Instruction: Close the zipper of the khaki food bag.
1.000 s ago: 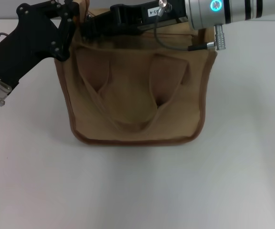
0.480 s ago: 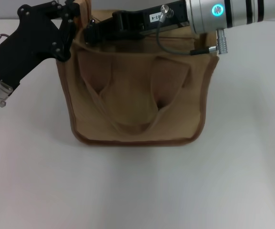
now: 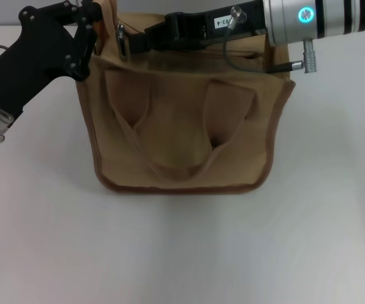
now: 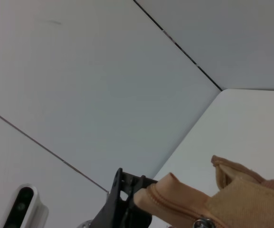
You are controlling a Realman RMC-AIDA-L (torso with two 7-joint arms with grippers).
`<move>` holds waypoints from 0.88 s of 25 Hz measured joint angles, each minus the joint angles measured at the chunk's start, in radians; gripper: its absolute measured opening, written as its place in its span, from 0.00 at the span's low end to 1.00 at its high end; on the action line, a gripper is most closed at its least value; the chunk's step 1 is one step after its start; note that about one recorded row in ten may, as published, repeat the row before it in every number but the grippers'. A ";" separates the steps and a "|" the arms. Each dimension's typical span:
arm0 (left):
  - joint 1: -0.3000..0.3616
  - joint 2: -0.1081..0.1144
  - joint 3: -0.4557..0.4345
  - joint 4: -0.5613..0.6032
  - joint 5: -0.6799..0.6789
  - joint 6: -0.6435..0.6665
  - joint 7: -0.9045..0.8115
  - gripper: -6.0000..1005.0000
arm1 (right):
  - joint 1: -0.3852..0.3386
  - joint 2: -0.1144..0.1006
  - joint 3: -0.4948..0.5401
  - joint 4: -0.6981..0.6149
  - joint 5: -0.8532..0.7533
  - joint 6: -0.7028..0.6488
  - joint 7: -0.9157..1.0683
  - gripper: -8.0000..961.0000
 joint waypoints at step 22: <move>-0.003 -0.002 0.008 -0.001 -0.001 0.011 -0.007 0.02 | 0.006 0.004 -0.023 -0.008 0.014 -0.003 -0.017 0.21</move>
